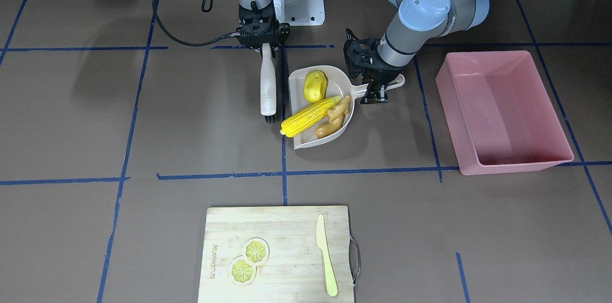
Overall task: Sweep and dump trash into bin
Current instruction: 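Lift the brush away with the right gripper while the left gripper raises the dustpan, then carry the loaded dustpan with the left gripper over the pink bin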
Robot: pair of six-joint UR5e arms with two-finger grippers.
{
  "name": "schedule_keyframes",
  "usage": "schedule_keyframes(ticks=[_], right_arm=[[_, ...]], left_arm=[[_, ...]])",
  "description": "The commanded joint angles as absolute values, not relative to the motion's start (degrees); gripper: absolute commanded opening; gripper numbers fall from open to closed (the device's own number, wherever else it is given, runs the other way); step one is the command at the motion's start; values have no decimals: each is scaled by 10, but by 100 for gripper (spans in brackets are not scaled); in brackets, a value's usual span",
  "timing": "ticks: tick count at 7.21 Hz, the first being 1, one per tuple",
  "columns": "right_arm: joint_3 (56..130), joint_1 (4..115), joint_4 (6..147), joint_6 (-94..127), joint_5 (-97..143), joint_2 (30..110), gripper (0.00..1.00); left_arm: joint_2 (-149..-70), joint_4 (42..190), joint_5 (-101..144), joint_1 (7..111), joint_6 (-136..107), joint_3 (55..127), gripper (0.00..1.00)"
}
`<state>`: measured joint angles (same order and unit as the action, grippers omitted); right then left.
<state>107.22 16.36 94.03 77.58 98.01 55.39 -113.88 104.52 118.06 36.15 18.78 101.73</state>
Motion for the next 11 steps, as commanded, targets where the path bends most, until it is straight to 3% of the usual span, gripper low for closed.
schedule_keyframes(ticks=[1,7,11], right_arm=[[1104,176,996,741,984,568,0],[1160,202,995,717,978,641,0],[1182,220,933,717,979,712,0]], left_arm=[[-1137,1048,1181,363,181,1023,0],[-1108,1248,1182,374,49,1024,0],[-1094,1276,1236,446,13,1026,0]])
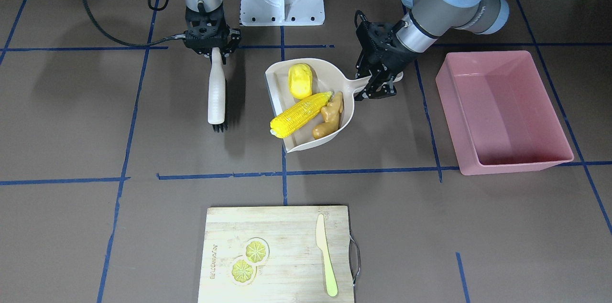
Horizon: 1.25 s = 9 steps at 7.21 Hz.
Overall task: Sweep and dump trash into bin
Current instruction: 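Carry the loaded dustpan with the left gripper over the pink bin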
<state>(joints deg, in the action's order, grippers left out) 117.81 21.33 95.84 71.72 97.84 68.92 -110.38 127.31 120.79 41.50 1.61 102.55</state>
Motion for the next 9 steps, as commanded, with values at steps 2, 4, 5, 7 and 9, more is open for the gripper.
schedule_keyframes(ticks=[2,4,5,7,9], right_arm=[[1180,221,932,717,978,713,0],[1179,221,933,717,977,713,0],[1179,221,933,717,977,713,0],[1179,221,933,718,976,713,0],[1179,221,933,718,968,713,0]], left_arm=[[-1065,1292,1272,500,15,1025,0],[-1030,1313,1325,562,16,1022,0],[-1021,1315,1347,602,20,1018,0],[-997,1314,1368,657,27,1012,0],[-964,1313,1369,700,40,1006,0]])
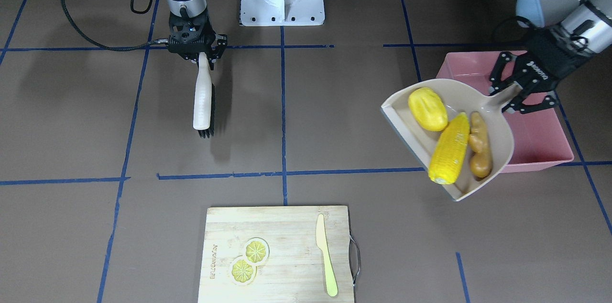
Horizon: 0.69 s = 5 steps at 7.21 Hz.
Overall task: Sweep and dump trash into bin
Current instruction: 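Carry the loaded dustpan with the left gripper over the pink bin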
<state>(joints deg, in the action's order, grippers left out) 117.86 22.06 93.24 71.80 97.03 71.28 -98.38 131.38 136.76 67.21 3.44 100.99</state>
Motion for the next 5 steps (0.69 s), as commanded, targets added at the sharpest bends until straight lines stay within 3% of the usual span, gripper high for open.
schedule_keyframes(ticks=[1,5], right_arm=[[1179,220,933,719,968,713,0],[1178,220,933,720,963,714,0]], left_arm=[[-951,1313,1369,726,68,993,0],[-882,1308,1369,786,194,957,0]])
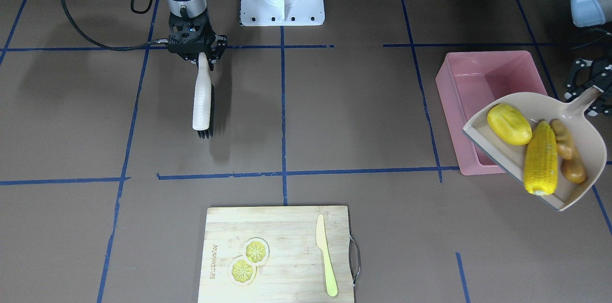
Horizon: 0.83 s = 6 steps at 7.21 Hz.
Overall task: Sweep and dump trash into bin
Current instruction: 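Carry the loaded dustpan with the left gripper over the pink bin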
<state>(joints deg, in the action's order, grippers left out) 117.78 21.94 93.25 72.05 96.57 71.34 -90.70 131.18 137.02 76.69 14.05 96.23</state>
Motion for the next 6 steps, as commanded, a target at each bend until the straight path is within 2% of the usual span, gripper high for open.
schedule_keyframes(ticks=[1,6], right_arm=[[1178,219,933,720,962,714,0],[1176,218,932,720,964,719,0]], left_arm=[[-878,1298,1370,811,252,940,0],[-885,1175,1344,839,489,941,0]])
